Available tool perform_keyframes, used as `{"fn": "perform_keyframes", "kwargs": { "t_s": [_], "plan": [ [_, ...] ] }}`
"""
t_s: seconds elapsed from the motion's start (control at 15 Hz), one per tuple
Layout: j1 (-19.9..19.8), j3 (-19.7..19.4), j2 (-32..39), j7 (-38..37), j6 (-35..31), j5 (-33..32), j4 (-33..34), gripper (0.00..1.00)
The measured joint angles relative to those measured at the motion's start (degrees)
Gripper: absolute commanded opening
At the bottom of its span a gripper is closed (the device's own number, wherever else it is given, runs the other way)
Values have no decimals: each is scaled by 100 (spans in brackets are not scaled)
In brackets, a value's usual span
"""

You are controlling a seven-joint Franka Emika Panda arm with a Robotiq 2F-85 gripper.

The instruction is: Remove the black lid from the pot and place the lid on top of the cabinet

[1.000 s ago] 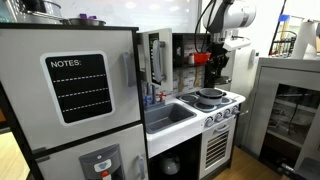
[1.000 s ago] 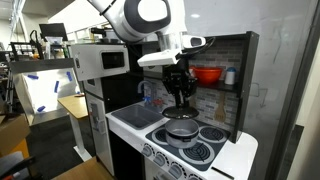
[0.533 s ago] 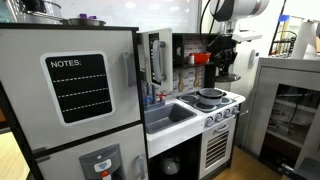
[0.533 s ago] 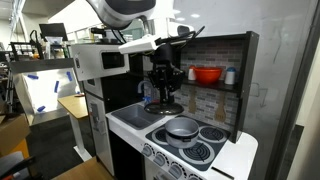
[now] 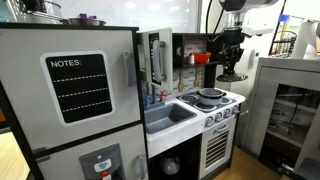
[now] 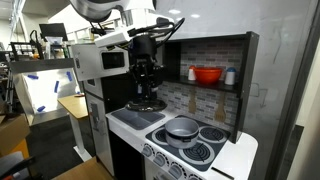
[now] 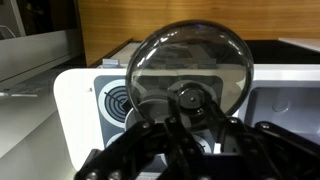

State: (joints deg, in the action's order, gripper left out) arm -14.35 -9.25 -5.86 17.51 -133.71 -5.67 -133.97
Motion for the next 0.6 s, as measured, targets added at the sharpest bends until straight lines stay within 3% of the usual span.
{"fn": "perform_keyframes", "kwargs": {
  "t_s": [0.6],
  "plan": [
    [169,0,-496,-1,73,-97,-236,8]
  ]
}}
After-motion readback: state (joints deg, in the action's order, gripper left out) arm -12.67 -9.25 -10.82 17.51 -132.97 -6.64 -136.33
